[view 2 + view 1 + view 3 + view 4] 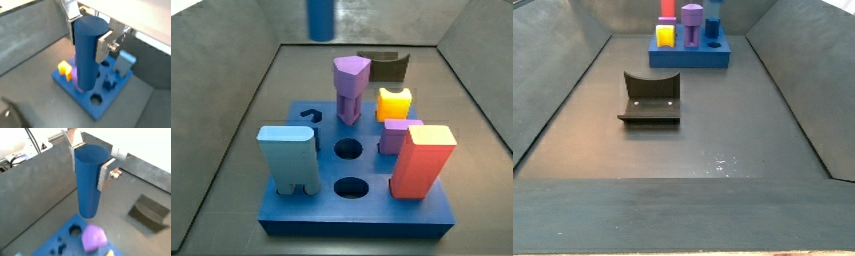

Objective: Pick up the round object. Move up. Move to above the board. Insert the round object.
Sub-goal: Move to above the board, then insert the round object.

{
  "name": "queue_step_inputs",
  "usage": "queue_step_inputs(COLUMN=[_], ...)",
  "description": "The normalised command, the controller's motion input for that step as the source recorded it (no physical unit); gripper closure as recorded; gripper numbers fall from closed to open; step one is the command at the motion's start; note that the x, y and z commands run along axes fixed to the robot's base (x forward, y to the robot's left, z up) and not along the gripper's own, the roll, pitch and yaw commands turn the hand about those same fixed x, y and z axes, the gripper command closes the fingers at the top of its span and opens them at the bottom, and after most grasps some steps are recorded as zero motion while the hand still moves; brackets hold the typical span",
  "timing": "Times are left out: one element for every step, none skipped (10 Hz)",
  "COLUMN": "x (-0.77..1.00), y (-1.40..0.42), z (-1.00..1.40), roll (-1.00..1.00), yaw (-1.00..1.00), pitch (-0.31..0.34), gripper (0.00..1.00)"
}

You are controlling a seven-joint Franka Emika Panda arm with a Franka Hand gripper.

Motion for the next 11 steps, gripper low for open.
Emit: queue_step_inputs(x=[0.48,0.24,0.00,0.00,0.00,0.00,0.00,0.05,0.04,0.12,0.21], y=[-0.47,-0.21,0.00,0.00,-0.01,-0.14,-0.26,-0.41,-0.51,-0.58,-0.59], z=[0.19,0.09,0.00,0.00,-0.02,-0.05,-0.12,-0.27,-0.36,-0.41,-0.44], roll=[0.09,0.09,-0.03,-0.03,-0.04,-0.04,-0.03,-0.01,0.00,0.00,0.00], yaw=[0.01,0.01,0.00,0.00,0.00,0.00,0.00,0.00,0.00,0.00,0.00], pitch=[0.142,0.104,-0.001,-0.003,-0.019,-0.029,-0.060,-0.101,-0.117,-0.104,-0.099], gripper=[1.00,1.00,1.00,1.00,1.00,1.00,1.00,1.00,1.00,1.00,1.00])
